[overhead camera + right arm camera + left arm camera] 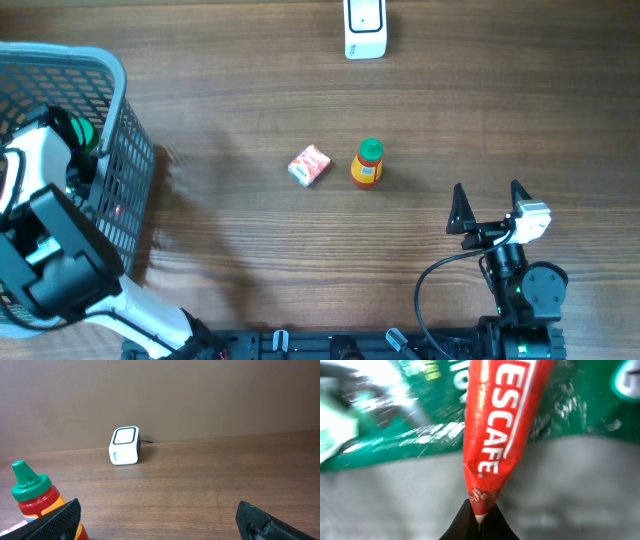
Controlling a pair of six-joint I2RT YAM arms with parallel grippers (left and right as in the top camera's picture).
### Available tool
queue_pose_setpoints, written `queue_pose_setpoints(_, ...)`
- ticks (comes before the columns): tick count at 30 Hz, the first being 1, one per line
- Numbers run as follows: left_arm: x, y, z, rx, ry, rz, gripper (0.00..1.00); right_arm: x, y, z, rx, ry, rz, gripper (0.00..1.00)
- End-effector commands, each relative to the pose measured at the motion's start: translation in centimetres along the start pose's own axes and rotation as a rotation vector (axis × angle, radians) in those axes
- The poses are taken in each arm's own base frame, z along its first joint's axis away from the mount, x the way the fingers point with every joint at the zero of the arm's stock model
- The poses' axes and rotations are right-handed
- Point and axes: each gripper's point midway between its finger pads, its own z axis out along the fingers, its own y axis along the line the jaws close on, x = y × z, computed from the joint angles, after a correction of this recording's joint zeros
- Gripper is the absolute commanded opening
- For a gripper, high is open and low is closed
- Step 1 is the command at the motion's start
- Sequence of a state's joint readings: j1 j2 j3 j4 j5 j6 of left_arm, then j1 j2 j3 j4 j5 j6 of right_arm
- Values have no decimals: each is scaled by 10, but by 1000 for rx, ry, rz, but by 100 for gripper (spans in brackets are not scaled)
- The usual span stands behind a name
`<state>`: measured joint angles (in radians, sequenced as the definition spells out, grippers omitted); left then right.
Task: Scan the item barcode
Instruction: 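Grasp the red Nescafe stick from the basket with the left gripper, then lay the Nescafe stick on the table between box and bottle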
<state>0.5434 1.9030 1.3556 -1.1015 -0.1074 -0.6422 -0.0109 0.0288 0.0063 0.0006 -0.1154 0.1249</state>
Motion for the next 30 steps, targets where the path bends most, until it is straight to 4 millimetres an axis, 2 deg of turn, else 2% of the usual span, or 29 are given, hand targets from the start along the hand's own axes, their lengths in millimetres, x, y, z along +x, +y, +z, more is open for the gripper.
queue_pose_setpoints(1,-16,3,-86,150,-191,-51,4,-2,3,0,-14,-10,-20,100)
queue_pose_setpoints(4,-3,11,-151,326,-308,-61,4,-2,3,0,-14,-10,-20,100)
queue_pose_setpoints(5,8,15,-179,413,-353,-57,4,-2,3,0,-14,-10,-20,100)
queue_pose_setpoints(6,16,17,-196,471,-381,-50,4,-2,3,0,-14,-10,-20,100)
queue_pose_setpoints(8,50,18,-244,648,-446,14,4,-2,3,0,-14,-10,-20,100)
queue_pose_setpoints(9,87,15,-280,793,-495,113,4,-2,3,0,-14,-10,-20,100)
queue_pose_setpoints(12,140,9,-309,939,-494,234,4,-2,3,0,-14,-10,-20,100)
queue_pose_setpoints(14,178,-3,-321,1018,-462,374,4,-2,3,0,-14,-10,-20,100)
queue_pose_setpoints(15,200,-12,-319,1034,-423,440,4,-2,3,0,-14,-10,-21,100)
queue_pose_setpoints(16,213,-19,-314,1028,-399,483,4,-2,3,0,-14,-10,-20,100)
queue_pose_setpoints(19,264,-51,-280,955,-328,681,4,-2,3,0,-14,-10,-20,100)
queue_pose_setpoints(20,287,-66,-263,918,-303,764,4,-2,3,0,-14,-10,-20,100)
queue_pose_setpoints(22,316,-86,-236,854,-290,855,4,-2,3,0,-14,-10,-20,100)
queue_pose_setpoints(24,357,-111,-187,717,-256,937,4,-2,3,0,-14,-10,-20,100)
queue_pose_setpoints(27,391,-134,-136,598,-234,1026,4,-2,3,0,-14,-10,-20,100)
queue_pose_setpoints(30,410,-148,-91,507,-218,1072,4,-2,3,0,-14,-10,-20,100)
